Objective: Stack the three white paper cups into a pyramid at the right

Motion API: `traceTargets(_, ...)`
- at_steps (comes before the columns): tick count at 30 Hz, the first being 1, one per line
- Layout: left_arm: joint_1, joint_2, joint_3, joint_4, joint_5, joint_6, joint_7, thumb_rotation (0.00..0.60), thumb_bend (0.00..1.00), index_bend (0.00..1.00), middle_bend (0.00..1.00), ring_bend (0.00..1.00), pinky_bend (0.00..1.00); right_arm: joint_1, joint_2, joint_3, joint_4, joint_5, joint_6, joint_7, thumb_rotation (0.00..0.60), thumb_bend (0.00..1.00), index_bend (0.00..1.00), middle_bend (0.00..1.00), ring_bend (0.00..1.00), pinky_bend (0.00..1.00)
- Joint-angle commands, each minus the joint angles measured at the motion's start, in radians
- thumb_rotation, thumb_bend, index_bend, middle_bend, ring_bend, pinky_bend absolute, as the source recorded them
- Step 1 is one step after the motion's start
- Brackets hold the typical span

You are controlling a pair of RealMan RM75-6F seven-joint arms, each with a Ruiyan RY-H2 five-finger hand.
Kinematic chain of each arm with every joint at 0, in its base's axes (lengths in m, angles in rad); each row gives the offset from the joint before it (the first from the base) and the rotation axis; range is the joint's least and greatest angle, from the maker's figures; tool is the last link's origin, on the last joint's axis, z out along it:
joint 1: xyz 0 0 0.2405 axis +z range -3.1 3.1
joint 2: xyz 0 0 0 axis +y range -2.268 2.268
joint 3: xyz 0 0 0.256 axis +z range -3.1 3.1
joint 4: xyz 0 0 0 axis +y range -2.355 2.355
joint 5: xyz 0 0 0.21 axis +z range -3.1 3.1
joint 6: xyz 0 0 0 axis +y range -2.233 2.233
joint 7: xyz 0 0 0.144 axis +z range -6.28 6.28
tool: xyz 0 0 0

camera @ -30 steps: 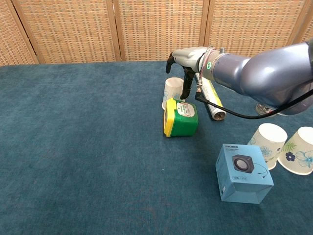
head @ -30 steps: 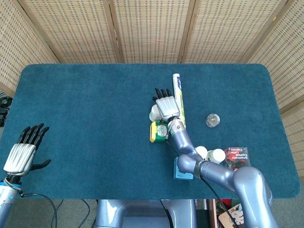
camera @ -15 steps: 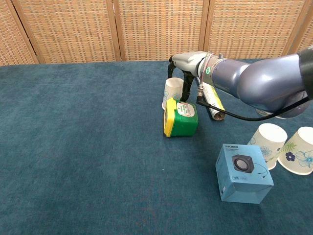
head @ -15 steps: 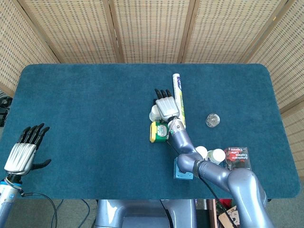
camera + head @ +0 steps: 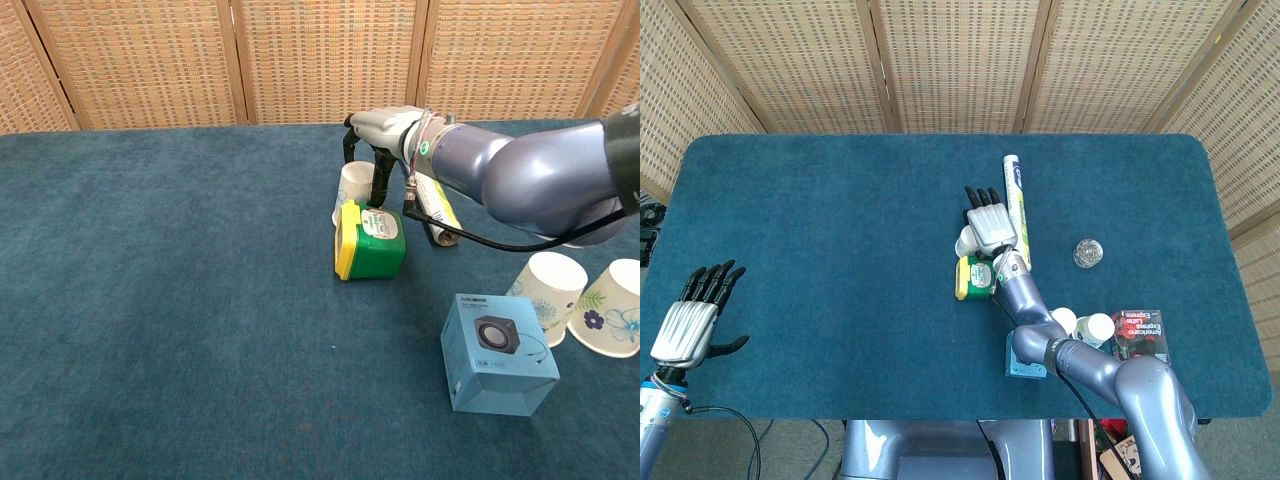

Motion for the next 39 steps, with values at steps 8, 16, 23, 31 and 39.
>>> traceTargets(8,-0.001,-0.001,0.001,0.002,-0.001,-0.001,-0.001,0.600,0.19,0.00,0.00,0.00,0.00,-0.007,0.014,0.011,-0.027,-0.019,0.027,-0.004,0.600,0.14,0.50,0.03,0.00,0.00)
traceTargets(16,-0.001,0.000,0.004,-0.002,0.006,0.003,0.002,0.600,0.19,0.00,0.00,0.00,0.00,-0.019,0.080,0.031,-0.141,-0.037,0.106,-0.036,0.600,0.14,0.50,0.03,0.00,0.00)
traceTargets(23,0.001,0.003,0.010,-0.009,0.018,0.010,0.003,0.600,0.19,0.00,0.00,0.00,0.00,-0.048,0.157,0.035,-0.276,-0.027,0.182,-0.103,0.600,0.14,0.50,0.03,0.00,0.00)
traceTargets(31,0.008,0.004,0.028,-0.031,0.071,0.042,0.022,0.600,0.19,0.00,0.00,0.00,0.00,-0.159,0.379,0.027,-0.637,0.006,0.393,-0.254,0.600,0.14,0.50,0.03,0.00,0.00)
traceTargets(39,0.019,0.007,0.042,-0.048,0.110,0.073,0.033,0.600,0.19,0.00,0.00,0.00,0.00,-0.278,0.620,-0.012,-1.028,0.052,0.551,-0.371,0.600,0.14,0.50,0.03,0.00,0.00)
